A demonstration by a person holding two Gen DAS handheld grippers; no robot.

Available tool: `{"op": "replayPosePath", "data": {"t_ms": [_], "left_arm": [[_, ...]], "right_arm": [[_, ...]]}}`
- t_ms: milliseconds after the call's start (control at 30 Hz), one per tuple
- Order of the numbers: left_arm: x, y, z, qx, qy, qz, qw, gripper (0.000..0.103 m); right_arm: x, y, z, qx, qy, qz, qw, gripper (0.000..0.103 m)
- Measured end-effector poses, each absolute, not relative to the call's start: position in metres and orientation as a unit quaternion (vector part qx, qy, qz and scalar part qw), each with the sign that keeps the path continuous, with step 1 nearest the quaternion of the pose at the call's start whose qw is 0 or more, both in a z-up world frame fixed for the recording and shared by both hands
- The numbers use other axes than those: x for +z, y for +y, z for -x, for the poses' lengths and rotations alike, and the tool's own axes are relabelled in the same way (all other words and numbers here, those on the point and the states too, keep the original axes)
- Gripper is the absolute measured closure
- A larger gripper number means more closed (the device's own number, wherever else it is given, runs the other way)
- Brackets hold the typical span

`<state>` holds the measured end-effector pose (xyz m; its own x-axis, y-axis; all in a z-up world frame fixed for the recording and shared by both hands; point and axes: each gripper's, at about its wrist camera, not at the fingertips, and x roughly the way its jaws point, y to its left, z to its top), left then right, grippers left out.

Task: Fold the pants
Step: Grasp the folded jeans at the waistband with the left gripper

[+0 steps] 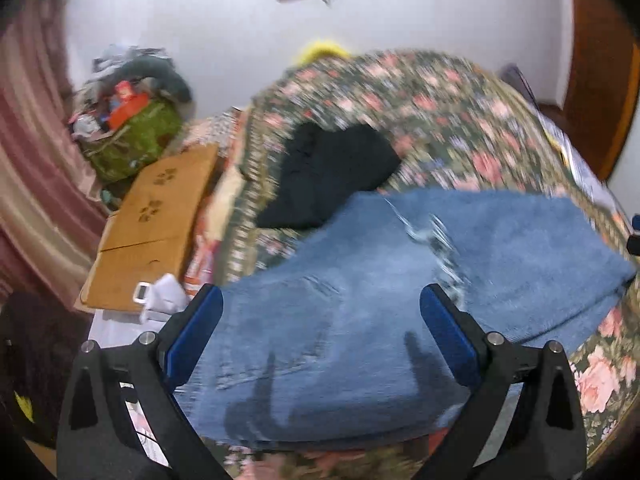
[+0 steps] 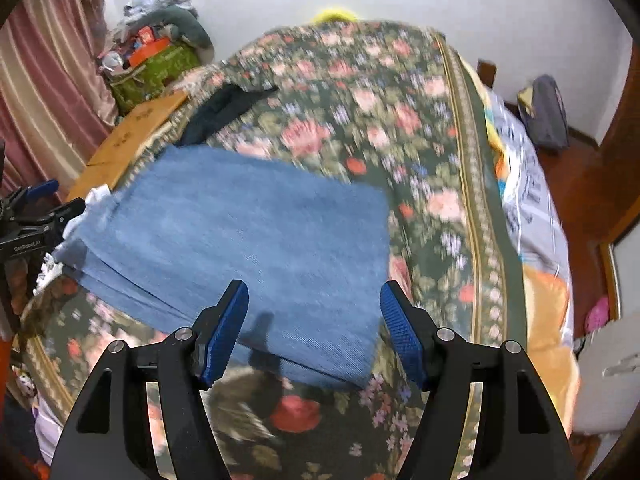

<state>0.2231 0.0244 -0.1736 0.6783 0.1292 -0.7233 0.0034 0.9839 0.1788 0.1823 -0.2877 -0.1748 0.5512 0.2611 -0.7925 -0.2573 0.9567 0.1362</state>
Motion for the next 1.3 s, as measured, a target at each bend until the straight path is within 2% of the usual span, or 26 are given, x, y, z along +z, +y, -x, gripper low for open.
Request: {"op": "replayPosePath", "data": {"t_ms": [200, 300, 467, 733, 967, 1300], "left_arm": [[-0.145, 0.08, -0.199, 0.071, 0.358, -0.041, 0.93, 0.003], [-0.151, 0.109, -0.192, 0.084, 0.38, -0.02, 0.921, 0.003], [-0.195, 0.158, -0.189, 0.078, 0.467, 0.065, 0.879, 0.003], [-0.253, 0.198, -0.163, 0.04, 0.557, 0.204, 0.804, 0.003], [-0.289, 0.206, -0.167, -0.021, 0.603, 0.3, 0.739, 0.003], [-0.319, 0.215, -0.207, -0.039, 0.638, 0.341, 0.69, 0.0]], "right_arm": [[-0.129, -0.247, -0.186, 0.187, 0.388, -0.015, 0.903, 0.038], [-0.12, -0.219, -0.19, 0.212, 0.372, -0.018, 0.903, 0.037], [-0.144, -0.166, -0.203, 0.246, 0.401, -0.003, 0.882, 0.037], [-0.212, -0.12, -0.213, 0.264, 0.488, 0.037, 0.832, 0.035], [-0.212, -0.118, -0.209, 0.266, 0.481, 0.057, 0.834, 0.034], [-0.215, -0.116, -0.209, 0.275, 0.48, 0.051, 0.832, 0.033]]}}
